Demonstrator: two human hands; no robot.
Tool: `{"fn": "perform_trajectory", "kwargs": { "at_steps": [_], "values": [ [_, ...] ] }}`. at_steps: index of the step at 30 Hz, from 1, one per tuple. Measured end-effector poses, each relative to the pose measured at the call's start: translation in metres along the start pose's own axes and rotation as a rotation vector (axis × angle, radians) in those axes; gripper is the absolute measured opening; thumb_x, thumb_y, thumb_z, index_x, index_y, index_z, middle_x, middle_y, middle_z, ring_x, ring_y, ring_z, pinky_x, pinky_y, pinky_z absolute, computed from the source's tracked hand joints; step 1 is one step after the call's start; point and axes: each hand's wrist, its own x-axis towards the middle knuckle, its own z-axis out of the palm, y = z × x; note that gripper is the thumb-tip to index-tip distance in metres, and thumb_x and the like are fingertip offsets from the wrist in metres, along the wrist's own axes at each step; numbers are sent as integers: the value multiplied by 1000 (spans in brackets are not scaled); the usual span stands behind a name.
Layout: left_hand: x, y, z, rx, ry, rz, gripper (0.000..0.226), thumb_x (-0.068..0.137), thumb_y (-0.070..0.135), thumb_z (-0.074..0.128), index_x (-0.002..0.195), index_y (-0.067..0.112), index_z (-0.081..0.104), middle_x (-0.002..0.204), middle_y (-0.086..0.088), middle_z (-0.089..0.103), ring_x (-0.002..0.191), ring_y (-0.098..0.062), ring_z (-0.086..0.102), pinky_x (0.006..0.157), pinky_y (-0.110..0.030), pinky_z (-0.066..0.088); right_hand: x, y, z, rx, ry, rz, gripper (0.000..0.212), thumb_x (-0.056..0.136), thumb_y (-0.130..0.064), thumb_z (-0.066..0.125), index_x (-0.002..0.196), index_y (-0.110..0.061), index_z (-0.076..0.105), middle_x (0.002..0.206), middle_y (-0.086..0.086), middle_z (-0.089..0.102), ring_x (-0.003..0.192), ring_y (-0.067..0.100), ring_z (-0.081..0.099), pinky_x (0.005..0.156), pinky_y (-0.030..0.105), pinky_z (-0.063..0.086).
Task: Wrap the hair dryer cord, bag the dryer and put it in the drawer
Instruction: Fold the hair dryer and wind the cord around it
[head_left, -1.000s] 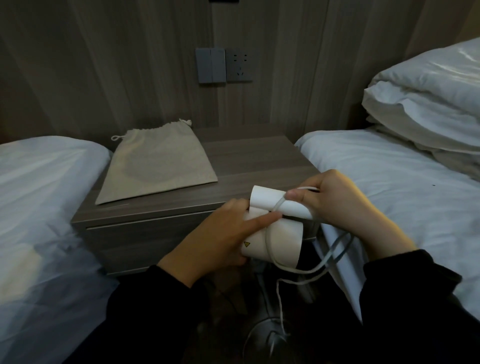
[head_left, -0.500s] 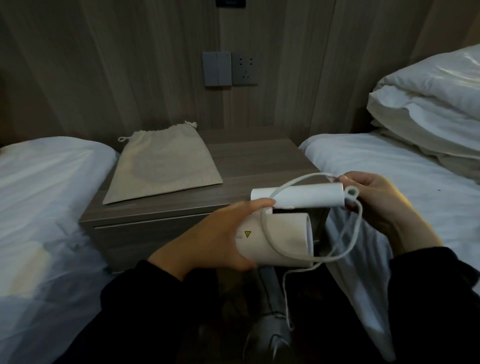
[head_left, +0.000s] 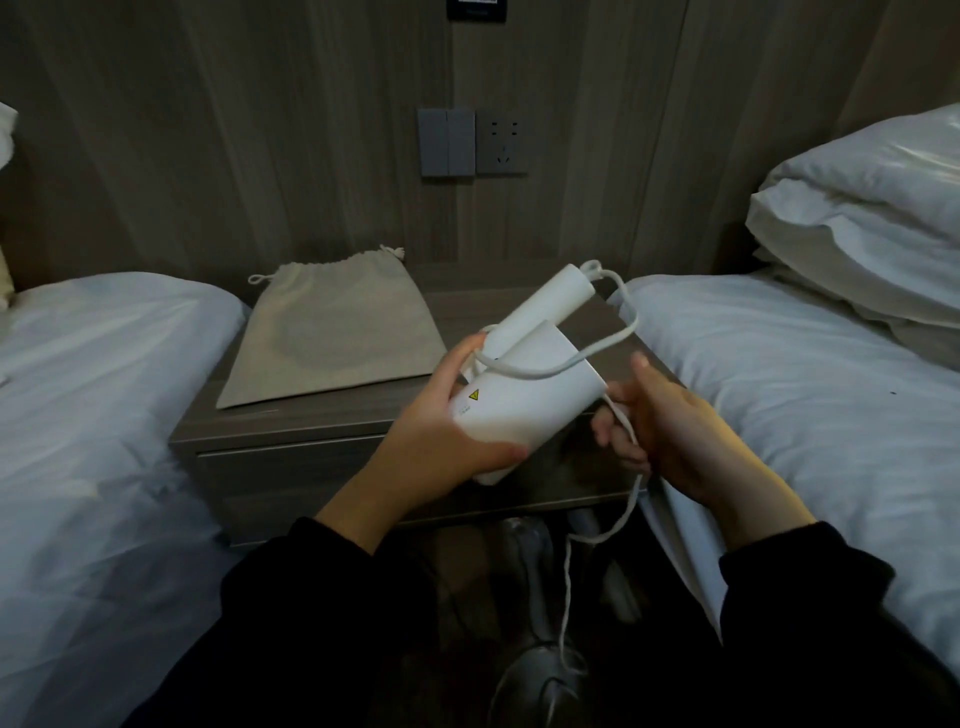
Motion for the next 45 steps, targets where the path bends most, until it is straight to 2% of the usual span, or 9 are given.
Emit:
{"fn": "perform_trajectory", "kwargs": {
  "at_steps": [3,6,9,15,18,29,38,42,45],
  "values": [
    [-1,-1,0,57,36,-18,98,62,22,82,128,62,22,112,25,51,94,3,57,66,-4,45,0,-5,3,54,-10,92,82,85,-70,13,96,-6,63,72,11,61,40,16,35,38,19,22],
    [-4,-1,5,166,59,15,102,60,26,83,135,53,21,125,11,52,101,-6,57,80,-14,47,0,-4,13,-13,55,106,75,79,-75,29,94,-10,63,77,9,59,44,18,46,36,21,29],
    [-5,-2,6,185,73,25,104,60,26,83,138,52,18,130,6,51,105,-11,56,89,-25,48,-2,0,17,75,58,67,50,81,-61,48,87,-13,60,72,6,54,45,18,48,35,21,31],
    [-6,-9,8,200,63,17,107,61,26,83,139,52,15,133,4,48,102,-10,56,77,-6,46,-7,1,10,261,-62,56,26,75,-32,55,87,-9,57,63,2,47,38,12,44,32,17,25],
    [-7,-8,12,215,83,33,103,60,27,83,138,49,21,129,6,49,104,-14,55,85,-24,51,-6,2,10,303,-55,108,16,82,-22,48,83,-12,60,55,-4,50,38,10,44,34,18,25],
    [-3,-8,24,70,142,-63,81,62,27,83,127,44,38,115,8,52,94,-7,53,72,-9,44,3,12,26,628,90,216,26,94,-19,34,76,-14,53,61,3,42,37,12,38,33,16,26],
    [2,-3,20,49,208,-129,73,63,32,82,122,45,41,105,5,51,88,-8,52,66,-13,41,1,13,31,22,239,29,59,97,-49,25,82,-6,62,59,12,52,37,16,36,43,26,29],
    [2,-3,16,152,252,-70,81,66,33,80,133,41,34,111,9,46,96,-8,48,76,-15,39,-2,-1,30,-581,213,16,43,95,-29,42,61,-8,58,48,3,52,39,11,46,50,27,37],
    [2,-2,11,190,239,-45,87,68,33,78,138,42,27,116,13,40,97,-4,44,73,-8,38,-4,-3,33,-932,108,-60,24,89,-12,45,74,-4,62,65,7,57,65,23,55,62,31,39]
  ]
}}
